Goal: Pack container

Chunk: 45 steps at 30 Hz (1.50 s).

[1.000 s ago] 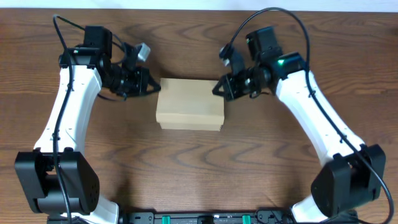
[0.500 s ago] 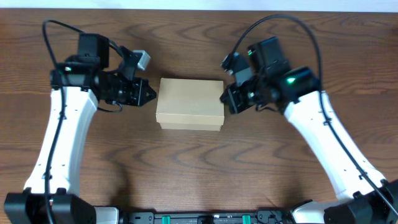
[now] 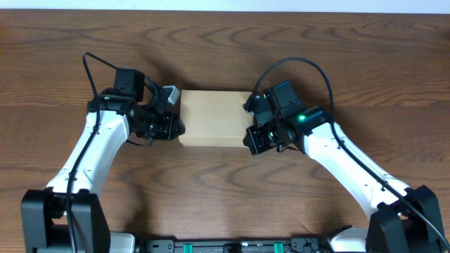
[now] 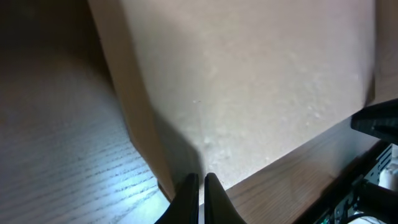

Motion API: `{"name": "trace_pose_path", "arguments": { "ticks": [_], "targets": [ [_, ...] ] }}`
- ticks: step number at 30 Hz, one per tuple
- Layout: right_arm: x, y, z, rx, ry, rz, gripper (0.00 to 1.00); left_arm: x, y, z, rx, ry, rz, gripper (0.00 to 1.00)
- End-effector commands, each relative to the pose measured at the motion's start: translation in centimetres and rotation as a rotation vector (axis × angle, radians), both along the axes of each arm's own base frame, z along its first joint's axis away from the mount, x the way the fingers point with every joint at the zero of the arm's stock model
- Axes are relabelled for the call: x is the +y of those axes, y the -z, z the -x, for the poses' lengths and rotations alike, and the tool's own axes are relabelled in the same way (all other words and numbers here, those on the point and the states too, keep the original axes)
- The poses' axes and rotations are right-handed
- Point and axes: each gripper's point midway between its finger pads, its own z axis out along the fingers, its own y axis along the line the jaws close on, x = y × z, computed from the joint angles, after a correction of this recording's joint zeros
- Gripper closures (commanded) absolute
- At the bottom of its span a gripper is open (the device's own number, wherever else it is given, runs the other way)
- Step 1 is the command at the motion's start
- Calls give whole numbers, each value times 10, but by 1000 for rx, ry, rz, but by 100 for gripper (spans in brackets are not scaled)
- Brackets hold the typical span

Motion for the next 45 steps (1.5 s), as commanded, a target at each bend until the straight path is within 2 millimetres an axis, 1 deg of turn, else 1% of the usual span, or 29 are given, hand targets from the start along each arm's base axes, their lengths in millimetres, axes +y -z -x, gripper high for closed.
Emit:
{"name": "trace_pose_path", "arguments": {
  "ticks": [1, 5, 7, 9, 11, 14, 17, 20, 22, 24, 27, 29, 32, 34, 35, 36, 37, 39, 45],
  "targets": [
    [1, 3, 0, 7, 15, 1, 99, 0, 10, 5, 42, -9, -12, 94],
    [8, -5, 1, 11, -3, -45, 99, 0, 9, 7, 54, -16, -12, 94],
    [13, -15, 2, 0, -20, -79, 99, 2, 5, 8, 59, -33, -9, 94],
    [14, -28, 2, -32, -22, -99, 99, 2, -3, 8, 38, -35, -7, 94],
    [13, -46, 2, -83, -24, -124, 98, 2, -16, 8, 3, -37, -3, 94],
    [10, -76, 5, -172, -21, -156, 98, 4, -43, 12, -76, -53, 3, 94],
    [0, -105, 13, -256, -9, -169, 99, 10, -71, 24, -161, -67, -18, 94],
    [-16, -126, 27, -320, 17, -151, 98, 16, -98, 46, -239, -78, -37, 94],
    [-30, -135, 40, -347, 38, -123, 99, 18, -114, 66, -280, -68, -36, 94],
    [-43, -140, 56, -365, 52, -98, 99, 20, -126, 89, -320, -52, -38, 94],
    [-60, -141, 80, -408, 60, -67, 98, 26, -140, 123, -390, -46, -50, 94],
    [-69, -139, 92, -440, 75, -69, 98, 30, -145, 141, -442, -55, -57, 94],
    [-79, -132, 109, -488, 99, -97, 98, 32, -147, 161, -530, -69, -46, 94],
    [-87, -126, 115, -504, 137, -106, 98, 33, -145, 168, -572, -79, -37, 94],
    [-90, -124, 118, -510, 152, -114, 84, 33, -144, 171, -590, -82, -36, 71],
    [-91, -123, 120, -514, 158, -123, 57, 34, -142, 172, -599, -83, -37, 46],
    [-92, -122, 122, -514, 170, -134, 1, 34, -141, 174, -611, -84, -36, 5],
    [-94, -120, 125, -496, 197, -147, 1, 33, -139, 177, -603, -81, -30, 5],
    [-97, -113, 129, -465, 194, -124, 1, 35, -131, 184, -556, -82, -39, 5]
  ]
}}
